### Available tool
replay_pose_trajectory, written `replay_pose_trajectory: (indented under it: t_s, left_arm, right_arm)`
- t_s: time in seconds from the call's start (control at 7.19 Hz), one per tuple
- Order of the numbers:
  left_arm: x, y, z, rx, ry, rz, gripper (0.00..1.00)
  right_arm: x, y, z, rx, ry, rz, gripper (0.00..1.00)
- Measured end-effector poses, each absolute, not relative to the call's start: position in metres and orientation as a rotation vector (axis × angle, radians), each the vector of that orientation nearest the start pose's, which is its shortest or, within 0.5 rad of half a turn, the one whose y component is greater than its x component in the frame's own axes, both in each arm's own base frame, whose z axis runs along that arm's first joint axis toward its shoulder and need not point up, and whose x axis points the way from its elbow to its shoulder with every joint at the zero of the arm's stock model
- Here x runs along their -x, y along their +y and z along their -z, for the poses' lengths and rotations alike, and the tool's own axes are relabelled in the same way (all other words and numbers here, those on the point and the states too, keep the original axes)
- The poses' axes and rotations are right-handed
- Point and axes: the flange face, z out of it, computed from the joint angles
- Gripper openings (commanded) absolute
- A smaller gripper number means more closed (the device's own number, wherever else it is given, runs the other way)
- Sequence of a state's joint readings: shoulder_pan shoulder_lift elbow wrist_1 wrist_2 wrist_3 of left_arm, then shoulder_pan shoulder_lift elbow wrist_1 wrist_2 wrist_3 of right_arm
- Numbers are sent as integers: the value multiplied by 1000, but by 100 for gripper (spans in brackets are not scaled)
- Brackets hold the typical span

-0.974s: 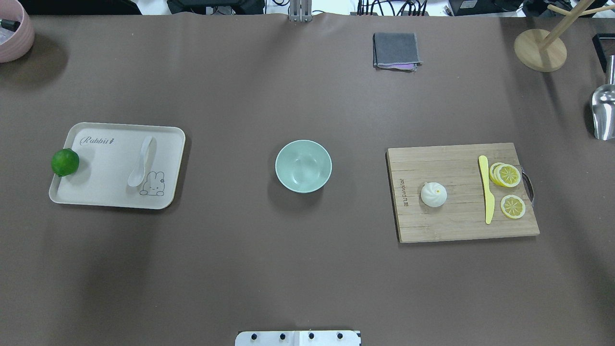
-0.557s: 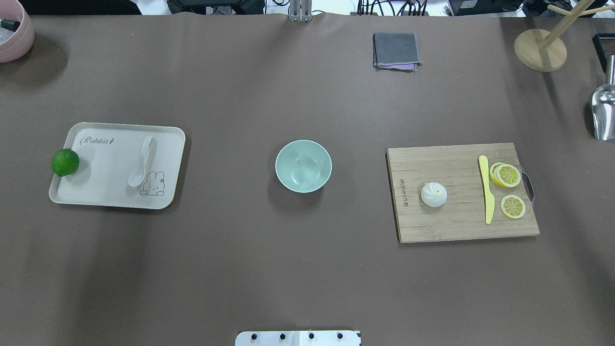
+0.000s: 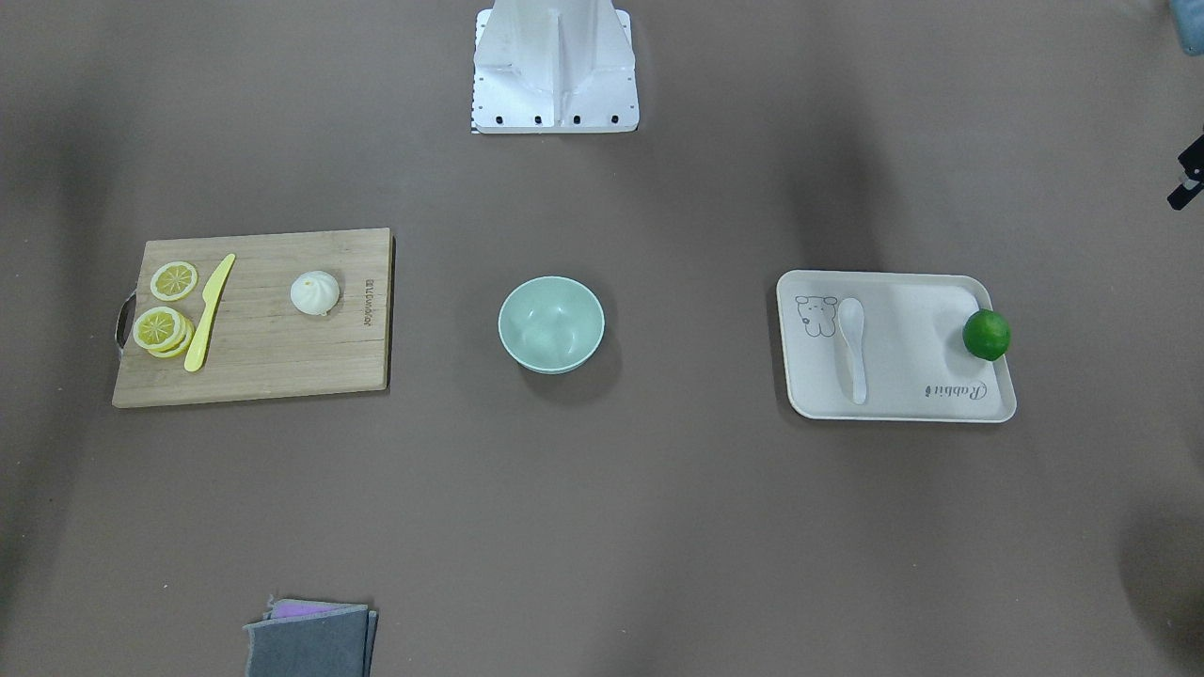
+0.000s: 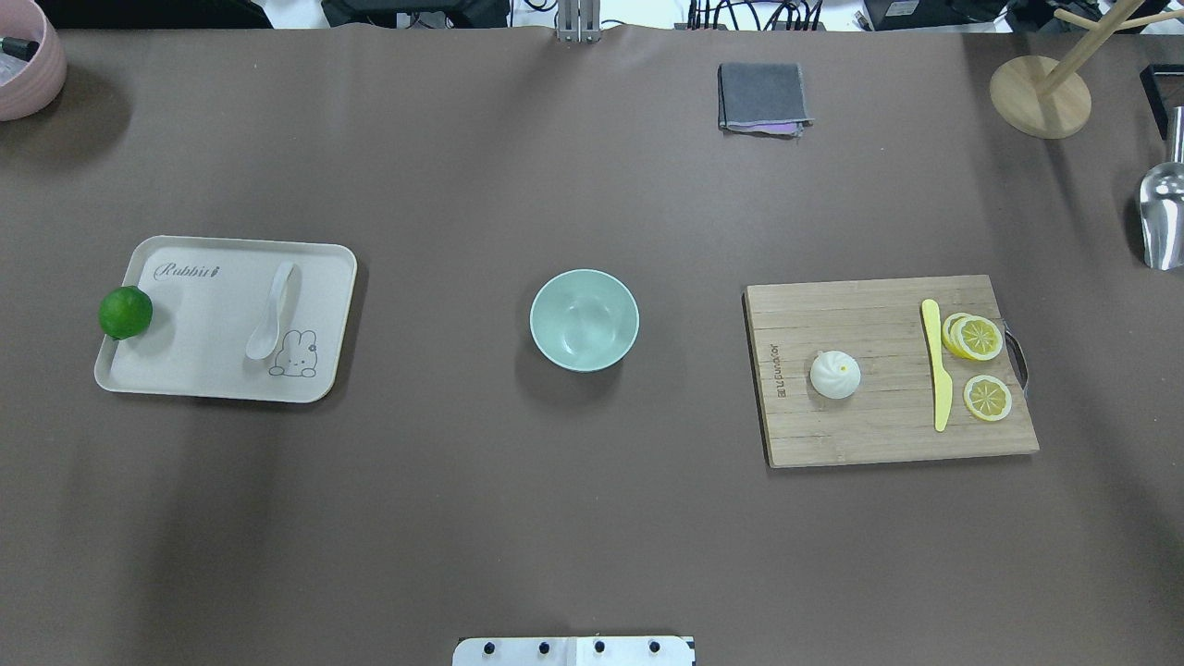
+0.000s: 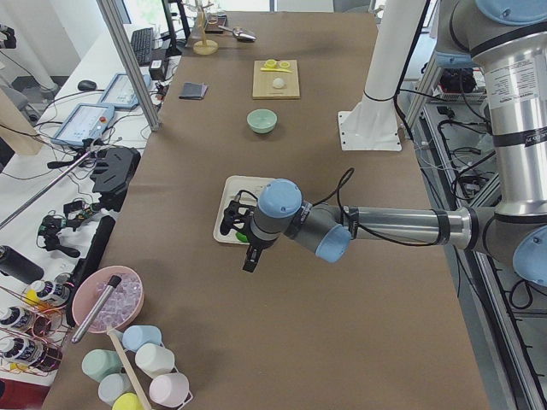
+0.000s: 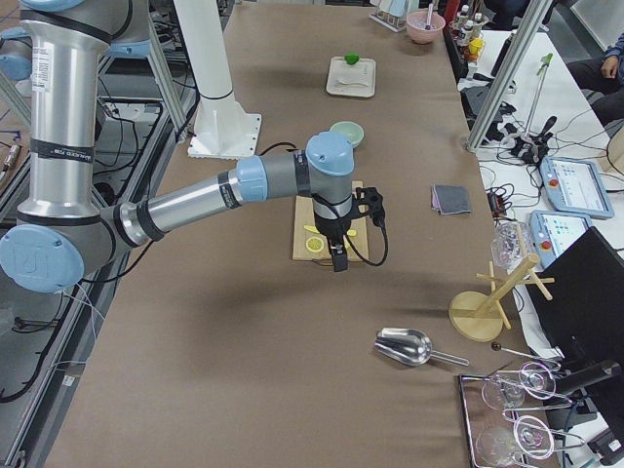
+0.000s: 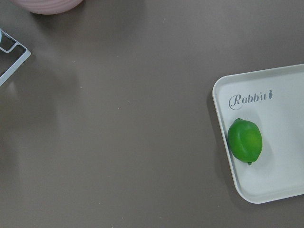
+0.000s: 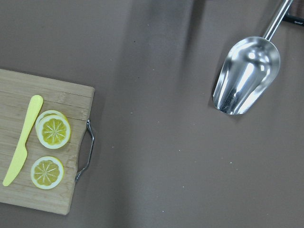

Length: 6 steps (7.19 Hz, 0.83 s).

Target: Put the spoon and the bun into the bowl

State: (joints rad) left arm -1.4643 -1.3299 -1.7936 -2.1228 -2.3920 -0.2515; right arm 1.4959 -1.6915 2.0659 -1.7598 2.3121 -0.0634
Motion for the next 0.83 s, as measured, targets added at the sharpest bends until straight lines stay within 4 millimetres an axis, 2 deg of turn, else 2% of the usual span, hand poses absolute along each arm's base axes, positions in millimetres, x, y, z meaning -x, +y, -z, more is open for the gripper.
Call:
replay_pose_trajectory:
  t_s: [0.42, 0.56, 0.7, 0.83]
  left_arm:
    - [16, -416, -597, -325, 889, -64, 97]
    - [13, -426, -592, -321, 894, -42, 97]
    - [4, -438, -580, -312, 906, -13, 97]
    - [-15, -445, -572, -295, 900, -1, 98]
  right_arm:
    - [-23, -435, -505, -149, -761, 211, 100]
    - [-22, -436, -508, -149, -762, 212, 100]
    - [-22, -436, -508, -164, -764, 218, 100]
    - [-16, -437, -505, -183, -770, 236, 100]
